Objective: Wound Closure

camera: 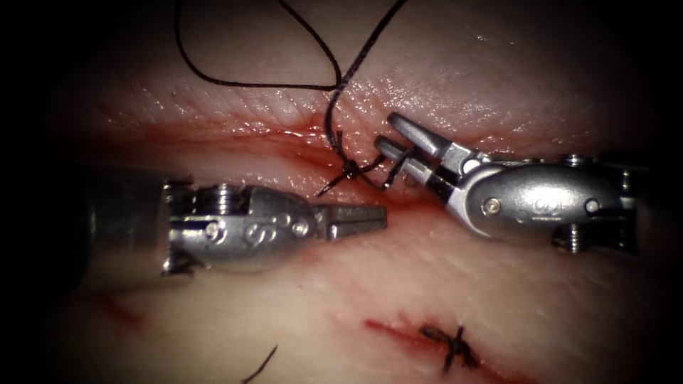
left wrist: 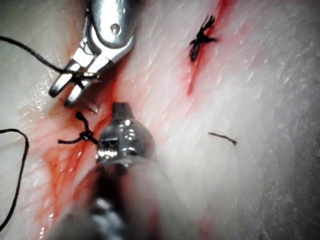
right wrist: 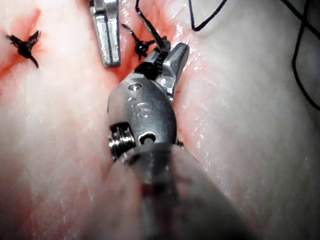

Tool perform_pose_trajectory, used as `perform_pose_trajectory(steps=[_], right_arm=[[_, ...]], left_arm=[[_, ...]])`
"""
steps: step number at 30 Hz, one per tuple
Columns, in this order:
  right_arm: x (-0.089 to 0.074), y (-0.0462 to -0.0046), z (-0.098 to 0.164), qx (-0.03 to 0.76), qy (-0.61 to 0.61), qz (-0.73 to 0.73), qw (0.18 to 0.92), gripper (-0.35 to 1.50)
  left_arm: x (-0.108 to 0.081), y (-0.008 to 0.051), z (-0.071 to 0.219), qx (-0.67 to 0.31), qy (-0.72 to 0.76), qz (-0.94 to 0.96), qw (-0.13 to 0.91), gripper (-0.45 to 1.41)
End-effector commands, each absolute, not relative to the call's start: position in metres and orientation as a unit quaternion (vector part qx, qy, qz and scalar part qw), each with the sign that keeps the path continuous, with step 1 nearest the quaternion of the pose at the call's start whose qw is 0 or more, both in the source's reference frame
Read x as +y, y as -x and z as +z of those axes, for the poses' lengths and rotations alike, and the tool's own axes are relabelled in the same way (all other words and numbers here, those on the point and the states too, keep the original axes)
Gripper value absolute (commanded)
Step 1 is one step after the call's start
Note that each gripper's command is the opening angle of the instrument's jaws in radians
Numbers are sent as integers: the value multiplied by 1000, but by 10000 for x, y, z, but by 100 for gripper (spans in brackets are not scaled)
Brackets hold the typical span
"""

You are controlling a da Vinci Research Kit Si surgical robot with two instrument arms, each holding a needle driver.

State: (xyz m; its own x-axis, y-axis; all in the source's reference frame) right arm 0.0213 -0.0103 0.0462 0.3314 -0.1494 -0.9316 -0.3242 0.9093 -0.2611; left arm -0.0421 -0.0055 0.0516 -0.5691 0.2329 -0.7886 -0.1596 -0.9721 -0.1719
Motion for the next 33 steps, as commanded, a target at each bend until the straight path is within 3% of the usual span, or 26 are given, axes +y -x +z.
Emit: perform_pose_trajectory(steps=[1,17,33], right_arm=[[-98,-222,469,576,207,56,789,-35],[-63,-223,454,593,184,100,777,-35],[-39,-242,476,598,30,265,756,-35]], left_arm=[[-54,430,522,-42,452,884,110,-45],[-67,422,575,-52,437,892,102,-45],[-65,413,580,-57,437,892,101,-45]])
